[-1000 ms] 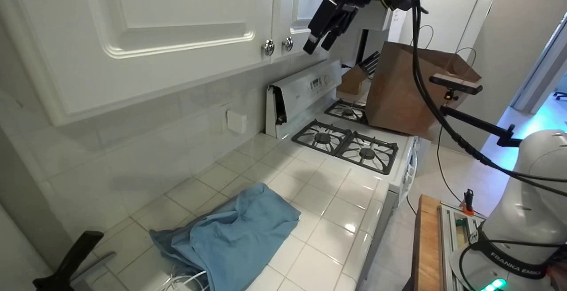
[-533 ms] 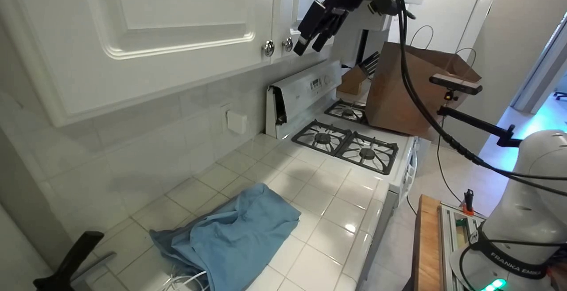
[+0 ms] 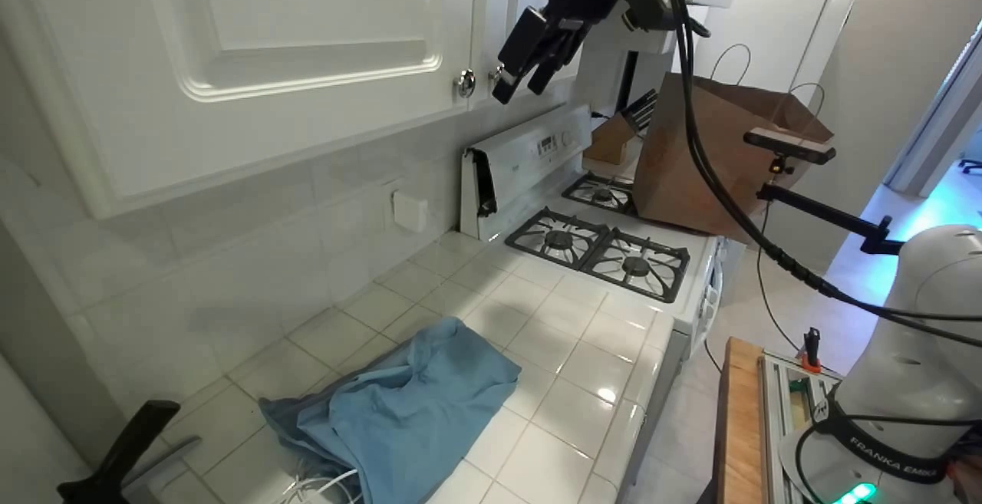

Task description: Open the cabinet door

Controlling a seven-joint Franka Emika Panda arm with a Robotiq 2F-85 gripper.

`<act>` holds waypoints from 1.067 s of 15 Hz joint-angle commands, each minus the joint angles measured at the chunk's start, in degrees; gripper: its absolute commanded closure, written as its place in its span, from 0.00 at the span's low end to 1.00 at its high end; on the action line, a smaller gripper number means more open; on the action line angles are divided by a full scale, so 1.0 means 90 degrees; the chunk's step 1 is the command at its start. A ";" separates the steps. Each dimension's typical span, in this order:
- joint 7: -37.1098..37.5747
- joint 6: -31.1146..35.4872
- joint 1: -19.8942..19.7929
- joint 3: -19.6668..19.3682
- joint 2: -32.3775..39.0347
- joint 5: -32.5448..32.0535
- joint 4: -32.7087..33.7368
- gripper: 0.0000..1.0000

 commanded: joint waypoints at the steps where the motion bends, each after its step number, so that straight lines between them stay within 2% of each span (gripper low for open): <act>1: 0.0468 0.0135 -0.0088 0.0136 0.0169 -0.0385 0.0256 0.00; 5: 0.0596 0.0280 -0.0100 0.0089 0.0164 -0.0486 0.0260 0.00; 6: 0.0587 0.0320 -0.0097 0.0079 0.0174 -0.0463 0.0254 0.25; 8: 0.0519 0.0440 -0.0066 0.0050 0.0184 -0.0402 0.0228 0.34; 12: 0.0385 0.0632 -0.0024 -0.0003 0.0202 -0.0331 0.0201 0.63; 15: 0.0152 0.0802 0.0047 -0.0085 0.0210 -0.0244 0.0173 0.65; 16: 0.0101 0.0790 0.0064 -0.0103 0.0210 -0.0212 0.0165 0.59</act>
